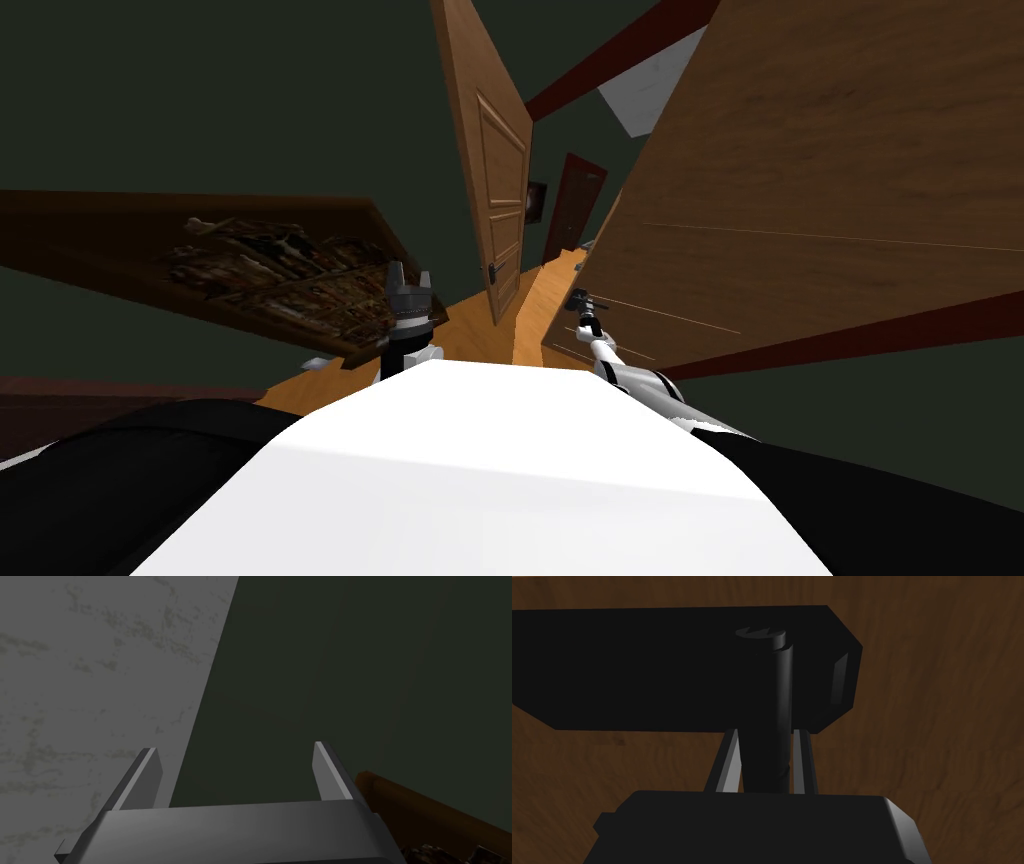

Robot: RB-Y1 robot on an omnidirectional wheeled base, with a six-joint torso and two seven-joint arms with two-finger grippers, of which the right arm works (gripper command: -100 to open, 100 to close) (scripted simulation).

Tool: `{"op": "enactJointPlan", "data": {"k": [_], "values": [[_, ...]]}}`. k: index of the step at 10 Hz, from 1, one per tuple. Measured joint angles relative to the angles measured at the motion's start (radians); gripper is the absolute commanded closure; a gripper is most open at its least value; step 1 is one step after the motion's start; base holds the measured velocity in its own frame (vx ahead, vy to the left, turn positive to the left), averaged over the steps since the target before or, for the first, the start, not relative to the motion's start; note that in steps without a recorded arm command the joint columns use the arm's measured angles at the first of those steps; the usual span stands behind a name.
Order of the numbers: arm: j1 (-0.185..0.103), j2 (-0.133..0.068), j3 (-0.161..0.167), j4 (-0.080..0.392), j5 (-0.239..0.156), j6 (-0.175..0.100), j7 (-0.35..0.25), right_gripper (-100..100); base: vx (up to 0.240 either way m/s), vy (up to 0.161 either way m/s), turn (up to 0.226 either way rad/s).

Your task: Pull the door open

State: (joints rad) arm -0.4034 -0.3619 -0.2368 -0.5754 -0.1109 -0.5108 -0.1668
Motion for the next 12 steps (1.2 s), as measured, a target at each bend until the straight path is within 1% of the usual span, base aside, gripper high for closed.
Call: {"op": "enactJointPlan", "data": {"k": [3, 5, 6, 7, 9, 12], "values": [[0.009, -0.007, 0.03, -0.008, 0.01, -0.001, -0.028, 100, -0.196, -0.049, 0.088], [0.009, -0.008, 0.046, -0.01, 0.015, -0.003, -0.043, 100, -0.127, -0.035, 0.06], [0.01, -0.005, 0.049, -0.009, 0.016, -0.002, -0.044, 100, -0.137, -0.035, 0.103], [0.012, -0.007, 0.055, -0.015, 0.018, -0.001, -0.049, 100, -0.208, -0.058, 0.106], [0.005, -0.015, 0.072, -0.009, 0.024, -0.011, -0.067, 100, -0.216, -0.048, 0.095], [0.014, -0.02, 0.102, -0.015, 0.034, -0.015, -0.094, 100, -0.198, -0.061, 0.091]]}}
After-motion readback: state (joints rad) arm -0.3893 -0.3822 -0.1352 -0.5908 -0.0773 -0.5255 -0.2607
